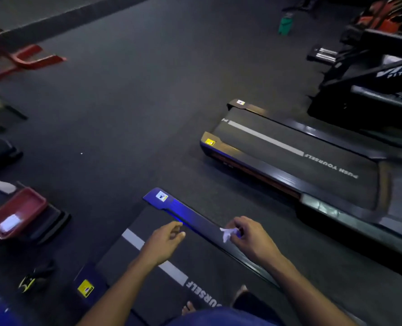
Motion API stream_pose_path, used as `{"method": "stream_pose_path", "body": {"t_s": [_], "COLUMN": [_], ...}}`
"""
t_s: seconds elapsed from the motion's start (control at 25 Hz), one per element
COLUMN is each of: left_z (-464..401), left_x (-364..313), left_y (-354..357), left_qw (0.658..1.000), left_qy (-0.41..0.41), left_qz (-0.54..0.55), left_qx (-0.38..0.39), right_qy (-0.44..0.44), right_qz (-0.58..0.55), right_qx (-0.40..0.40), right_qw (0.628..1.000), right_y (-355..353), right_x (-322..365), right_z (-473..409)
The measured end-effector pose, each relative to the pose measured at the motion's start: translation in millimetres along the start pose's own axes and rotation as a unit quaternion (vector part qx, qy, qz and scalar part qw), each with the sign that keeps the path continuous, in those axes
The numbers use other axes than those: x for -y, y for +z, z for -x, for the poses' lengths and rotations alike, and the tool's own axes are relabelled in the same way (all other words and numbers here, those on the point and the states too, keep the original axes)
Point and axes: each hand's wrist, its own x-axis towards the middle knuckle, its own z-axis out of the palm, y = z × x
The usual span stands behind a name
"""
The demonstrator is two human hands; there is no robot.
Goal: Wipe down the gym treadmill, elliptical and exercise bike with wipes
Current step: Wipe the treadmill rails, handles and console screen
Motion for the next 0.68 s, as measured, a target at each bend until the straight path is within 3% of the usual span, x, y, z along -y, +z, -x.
{"method": "stream_pose_path", "body": {"t_s": [0.36, 0.52, 0.68], "left_z": [-132.1, -219.3, -302.8], "left_x": [-3.7, -41.8, -90.3], "left_y": [-50.3, -96.4, -134.3], "left_qw": [1.0, 0.997, 0.996], "left_qy": [-0.026, -0.02, 0.01], "left_qz": [-0.004, -0.064, -0.084], "left_qx": [0.018, 0.025, -0.001], "right_qy": [0.056, 0.071, 0.069], "right_qz": [-0.076, -0.105, -0.06], "right_qx": [-0.012, -0.029, -0.043], "right_qw": [0.995, 0.992, 0.995], "right_y": [-6.9, -38.9, -81.3], "right_x": [-17.9, -27.2, -37.3], "right_z": [-161.7, -245.4, -312.8]}}
